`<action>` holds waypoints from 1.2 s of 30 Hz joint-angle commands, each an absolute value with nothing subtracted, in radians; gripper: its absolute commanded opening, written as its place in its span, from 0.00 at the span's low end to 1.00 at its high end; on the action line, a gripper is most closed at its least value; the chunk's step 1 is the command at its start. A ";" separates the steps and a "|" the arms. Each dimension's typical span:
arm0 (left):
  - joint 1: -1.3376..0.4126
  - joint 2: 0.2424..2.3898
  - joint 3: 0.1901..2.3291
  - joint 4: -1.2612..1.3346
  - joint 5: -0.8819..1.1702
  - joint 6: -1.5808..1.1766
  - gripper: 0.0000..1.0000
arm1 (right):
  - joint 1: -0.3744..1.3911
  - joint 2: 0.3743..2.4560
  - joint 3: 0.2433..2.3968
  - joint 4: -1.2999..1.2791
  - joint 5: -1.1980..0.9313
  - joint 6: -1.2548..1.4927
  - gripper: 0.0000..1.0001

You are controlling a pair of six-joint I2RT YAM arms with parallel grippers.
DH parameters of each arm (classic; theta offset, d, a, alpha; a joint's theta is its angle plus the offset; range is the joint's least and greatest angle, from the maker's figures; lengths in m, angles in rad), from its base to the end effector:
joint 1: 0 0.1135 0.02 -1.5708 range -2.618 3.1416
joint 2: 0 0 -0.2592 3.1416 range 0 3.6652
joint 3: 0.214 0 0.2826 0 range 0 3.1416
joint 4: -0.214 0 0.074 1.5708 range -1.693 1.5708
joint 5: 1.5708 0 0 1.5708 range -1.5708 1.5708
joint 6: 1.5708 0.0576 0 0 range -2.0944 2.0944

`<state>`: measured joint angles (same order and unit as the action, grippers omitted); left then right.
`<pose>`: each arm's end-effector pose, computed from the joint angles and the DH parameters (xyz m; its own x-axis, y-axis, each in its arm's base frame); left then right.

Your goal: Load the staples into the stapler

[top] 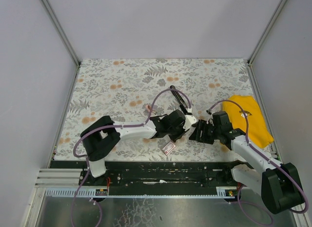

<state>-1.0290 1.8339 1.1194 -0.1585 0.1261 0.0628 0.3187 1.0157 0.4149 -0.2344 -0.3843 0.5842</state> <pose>0.2102 -0.3633 0.1277 -0.3384 0.6830 -0.6473 0.9147 0.4003 -0.0559 0.2122 0.0928 0.1327 -0.8793 0.2483 -0.4064 -0.0532 0.7967 0.6020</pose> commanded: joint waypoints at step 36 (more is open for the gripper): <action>-1.002 1.868 1.142 -0.126 -0.056 -0.125 0.19 | 0.326 0.989 0.403 -0.186 -0.379 0.598 0.66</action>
